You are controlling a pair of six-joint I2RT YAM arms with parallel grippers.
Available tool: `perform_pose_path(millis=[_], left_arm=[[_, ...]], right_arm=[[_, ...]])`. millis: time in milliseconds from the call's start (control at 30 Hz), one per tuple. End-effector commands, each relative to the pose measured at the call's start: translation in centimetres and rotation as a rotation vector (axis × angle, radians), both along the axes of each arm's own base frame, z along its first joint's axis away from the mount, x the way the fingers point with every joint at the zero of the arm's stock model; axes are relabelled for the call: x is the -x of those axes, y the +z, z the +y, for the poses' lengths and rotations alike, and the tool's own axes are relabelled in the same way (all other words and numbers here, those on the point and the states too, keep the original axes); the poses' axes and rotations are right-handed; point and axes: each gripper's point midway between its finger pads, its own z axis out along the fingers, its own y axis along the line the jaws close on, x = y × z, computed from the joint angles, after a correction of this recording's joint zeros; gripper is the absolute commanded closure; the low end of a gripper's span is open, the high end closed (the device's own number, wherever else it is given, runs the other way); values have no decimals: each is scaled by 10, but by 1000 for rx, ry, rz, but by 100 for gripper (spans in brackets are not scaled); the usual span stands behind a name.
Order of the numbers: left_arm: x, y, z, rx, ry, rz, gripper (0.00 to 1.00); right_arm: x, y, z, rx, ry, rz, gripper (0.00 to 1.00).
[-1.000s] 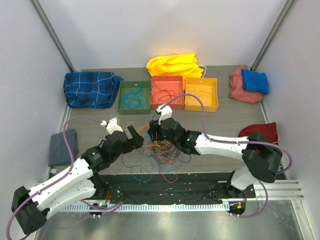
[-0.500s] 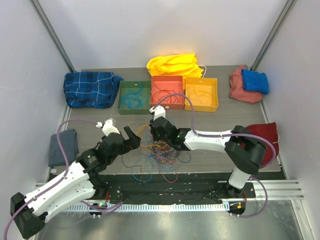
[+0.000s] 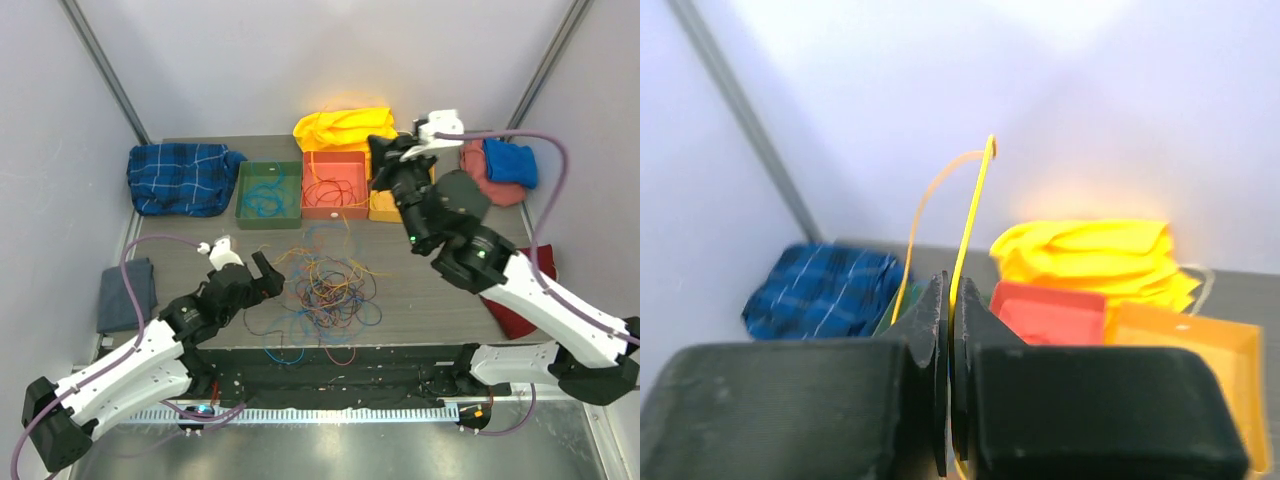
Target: Untangle the cables
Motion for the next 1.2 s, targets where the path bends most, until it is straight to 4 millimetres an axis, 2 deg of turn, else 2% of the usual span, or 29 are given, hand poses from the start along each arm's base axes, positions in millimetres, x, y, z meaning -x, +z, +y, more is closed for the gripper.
perform_pose_path(millis=[0, 267, 300, 333, 367, 433, 567, 700, 733, 867, 933, 1000, 1167], left_arm=[[-8, 9, -14, 50, -22, -33, 0], [-8, 6, -22, 67, -46, -24, 0], [-8, 6, -23, 70, -49, -23, 0], [-8, 6, -25, 75, -54, -23, 0], [-8, 6, -25, 78, -56, -22, 0], [-8, 5, -26, 81, -57, -20, 0], [-8, 6, -29, 92, -67, -24, 0], [-8, 5, -29, 94, -66, -28, 0], [-8, 6, -29, 98, -66, -32, 0], [-8, 3, -33, 106, -77, -28, 0], [-8, 4, -36, 108, -91, -23, 0], [-10, 3, -38, 105, -96, -22, 0], [-16, 28, -63, 177, -190, -92, 0]], right_arm=[[1, 29, -54, 85, -197, -36, 99], [2, 92, -97, 17, -339, -134, 99], [-3, 99, -108, 12, -379, -151, 99], [-10, 99, -105, 24, -386, -155, 99], [-13, 112, -112, 4, -400, -174, 99], [-30, 122, -122, -1, -444, -190, 99], [-46, 132, -126, 16, -473, -192, 99], [-46, 124, -130, 27, -487, -174, 99], [-50, 110, -127, 52, -488, -152, 99], [-53, 84, -144, 37, -528, -110, 99], [-52, 88, -159, 15, -548, -123, 99], [-51, 89, -158, 19, -531, -116, 99], [-47, 104, -154, -13, -487, -120, 99]])
